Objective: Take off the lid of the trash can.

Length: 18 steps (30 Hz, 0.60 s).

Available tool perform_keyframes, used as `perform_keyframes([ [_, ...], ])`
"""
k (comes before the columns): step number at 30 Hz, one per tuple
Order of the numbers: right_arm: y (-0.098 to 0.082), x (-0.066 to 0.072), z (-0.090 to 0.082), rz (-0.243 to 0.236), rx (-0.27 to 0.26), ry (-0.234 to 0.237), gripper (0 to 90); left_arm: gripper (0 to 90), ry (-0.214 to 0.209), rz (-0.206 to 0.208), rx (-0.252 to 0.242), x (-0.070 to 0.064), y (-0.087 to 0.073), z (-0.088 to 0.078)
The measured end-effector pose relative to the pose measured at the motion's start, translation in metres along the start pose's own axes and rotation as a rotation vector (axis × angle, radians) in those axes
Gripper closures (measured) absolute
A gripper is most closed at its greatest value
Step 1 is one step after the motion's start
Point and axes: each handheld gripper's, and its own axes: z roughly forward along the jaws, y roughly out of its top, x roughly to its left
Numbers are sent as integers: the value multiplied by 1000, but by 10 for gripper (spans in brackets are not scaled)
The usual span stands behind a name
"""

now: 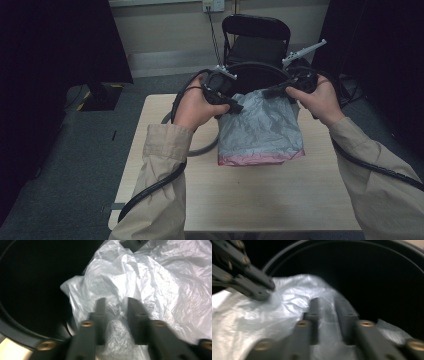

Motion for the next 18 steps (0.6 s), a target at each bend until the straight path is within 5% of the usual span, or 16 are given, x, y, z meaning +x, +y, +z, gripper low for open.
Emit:
perform_keyframes([
  [2, 1, 0, -2, -7, -31, 25, 564, 866, 7, 12, 19, 0, 2, 0],
  [7, 2, 5, -8, -55, -54, 12, 340, 900, 65, 8, 27, 5, 5, 2],
  [14, -2, 14, -12, -124, -48, 81, 321, 900, 116, -33, 13, 19, 8, 9],
  [18, -5, 20, -11, -151, -20, 89, 334, 900, 123, -12, 37, 19, 10, 16],
])
